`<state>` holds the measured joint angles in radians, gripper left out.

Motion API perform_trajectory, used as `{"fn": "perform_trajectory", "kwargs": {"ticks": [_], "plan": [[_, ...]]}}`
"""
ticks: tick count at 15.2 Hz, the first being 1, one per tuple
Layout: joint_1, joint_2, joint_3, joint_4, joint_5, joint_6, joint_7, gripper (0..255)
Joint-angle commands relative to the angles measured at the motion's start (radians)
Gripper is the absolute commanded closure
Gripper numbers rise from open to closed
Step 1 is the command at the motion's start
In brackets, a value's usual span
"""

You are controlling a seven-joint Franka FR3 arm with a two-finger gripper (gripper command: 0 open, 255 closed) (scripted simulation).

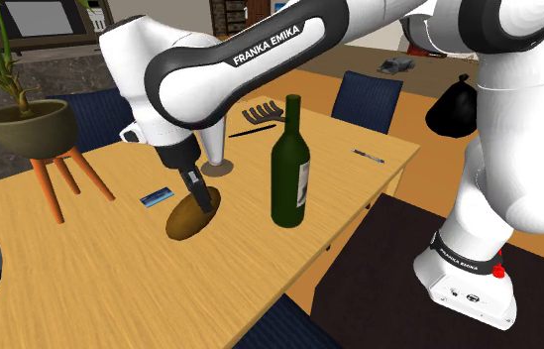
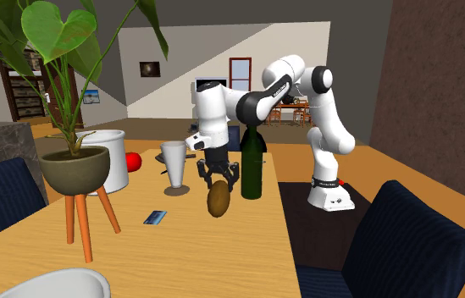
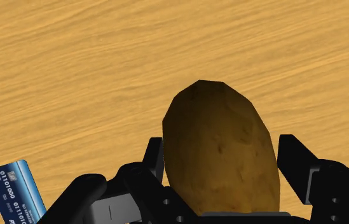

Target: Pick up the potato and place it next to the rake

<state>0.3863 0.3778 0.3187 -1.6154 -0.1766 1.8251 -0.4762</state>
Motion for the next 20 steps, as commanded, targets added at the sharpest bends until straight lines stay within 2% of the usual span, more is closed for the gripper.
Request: {"fn": "perform_trajectory", "kwargs": {"ticks": [1, 17, 20], "plan": [[-0.001, -0.008, 0.001, 0.019, 0.003, -0.026, -0.005, 255], [0.008, -0.03, 0.007, 0.195, 0.014, -0.221, -0.023, 255], [-0.045, -0.083, -0.012, 0.122, 0.026, -0.194, -0.087, 255]]}}
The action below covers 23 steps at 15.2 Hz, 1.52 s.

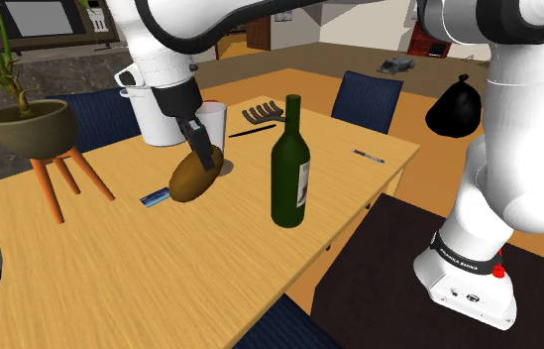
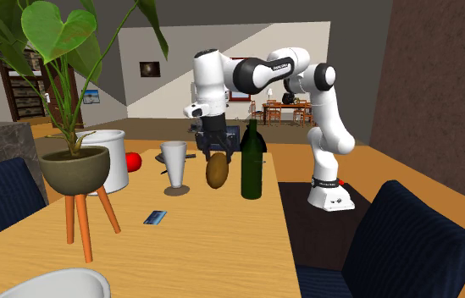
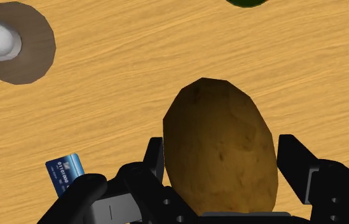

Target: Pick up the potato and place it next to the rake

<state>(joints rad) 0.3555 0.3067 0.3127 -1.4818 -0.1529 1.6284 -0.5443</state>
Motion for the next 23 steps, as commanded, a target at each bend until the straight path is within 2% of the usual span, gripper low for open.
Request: {"fn": "perform_trajectory", "kwargs": {"ticks": [1, 12, 23], "plan": [[-0.03, -0.028, -0.013, -0.033, 0.006, 0.011, -0.041, 255], [-0.191, -0.131, -0.107, -0.169, 0.018, 0.072, -0.287, 255], [-0.332, -0.116, -0.21, -0.148, 0.007, 0.096, -0.528, 255]]}}
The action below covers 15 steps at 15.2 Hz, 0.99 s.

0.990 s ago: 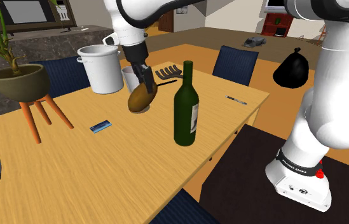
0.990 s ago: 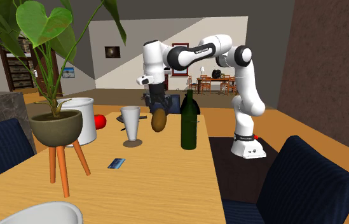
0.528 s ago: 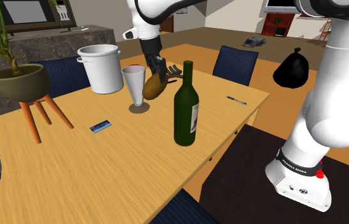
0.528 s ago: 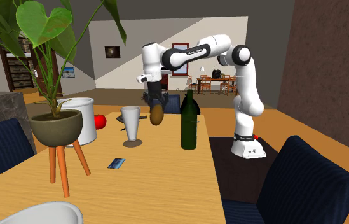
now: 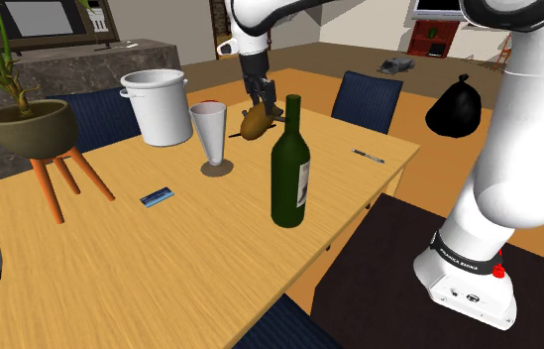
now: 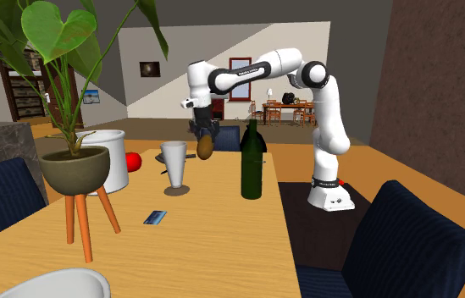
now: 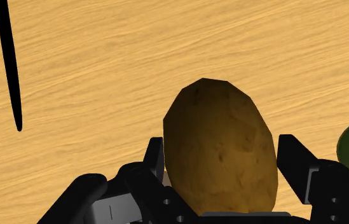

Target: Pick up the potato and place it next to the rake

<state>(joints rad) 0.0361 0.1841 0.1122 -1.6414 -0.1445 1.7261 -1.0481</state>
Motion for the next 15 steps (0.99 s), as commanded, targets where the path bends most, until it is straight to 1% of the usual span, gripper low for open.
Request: {"fn": "perform_trajectory", "kwargs": {"ticks": [1, 8, 12, 15], "plan": [[-0.025, 0.013, -0.018, 0.021, -0.002, -0.001, -0.045, 255], [-0.112, 0.09, -0.077, 0.125, -0.005, -0.009, -0.193, 255], [-0.163, 0.156, -0.106, 0.22, -0.002, -0.025, -0.275, 255], [-0.202, 0.219, -0.124, 0.312, 0.002, -0.046, -0.336, 255]]}}
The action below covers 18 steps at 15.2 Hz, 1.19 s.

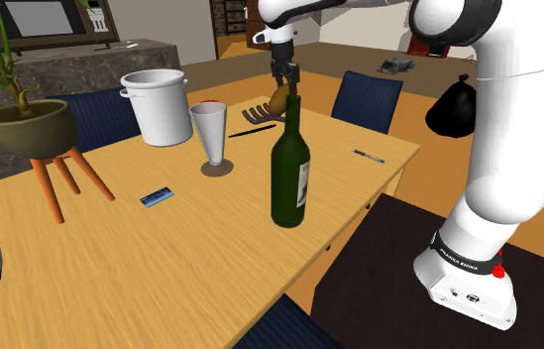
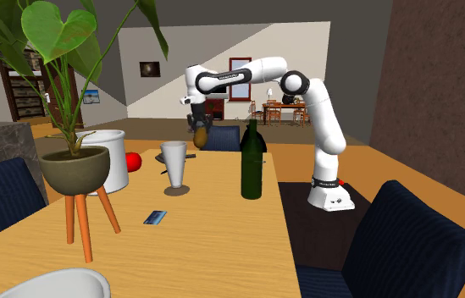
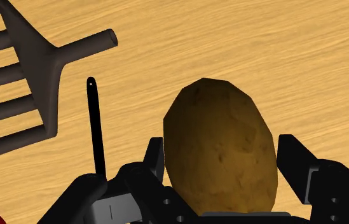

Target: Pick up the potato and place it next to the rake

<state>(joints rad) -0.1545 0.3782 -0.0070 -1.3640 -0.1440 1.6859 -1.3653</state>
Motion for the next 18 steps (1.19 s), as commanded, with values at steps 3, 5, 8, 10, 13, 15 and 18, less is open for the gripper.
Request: {"fn": "perform_trajectory", "kwargs": {"ticks": [3, 5, 8, 10, 13, 15, 18], "plan": [[-0.027, 0.05, -0.012, 0.046, 0.003, 0.011, -0.038, 255], [-0.027, 0.05, -0.012, 0.018, 0.003, 0.038, -0.035, 255], [-0.028, 0.05, -0.012, -0.021, 0.002, 0.078, -0.03, 255], [-0.028, 0.052, -0.012, -0.045, 0.001, 0.103, -0.026, 255], [-0.029, 0.057, -0.012, -0.079, 0.0, 0.141, -0.021, 255], [-0.029, 0.061, -0.012, -0.099, -0.001, 0.165, -0.018, 255], [-0.03, 0.069, -0.012, -0.128, -0.003, 0.201, -0.013, 255]]}}
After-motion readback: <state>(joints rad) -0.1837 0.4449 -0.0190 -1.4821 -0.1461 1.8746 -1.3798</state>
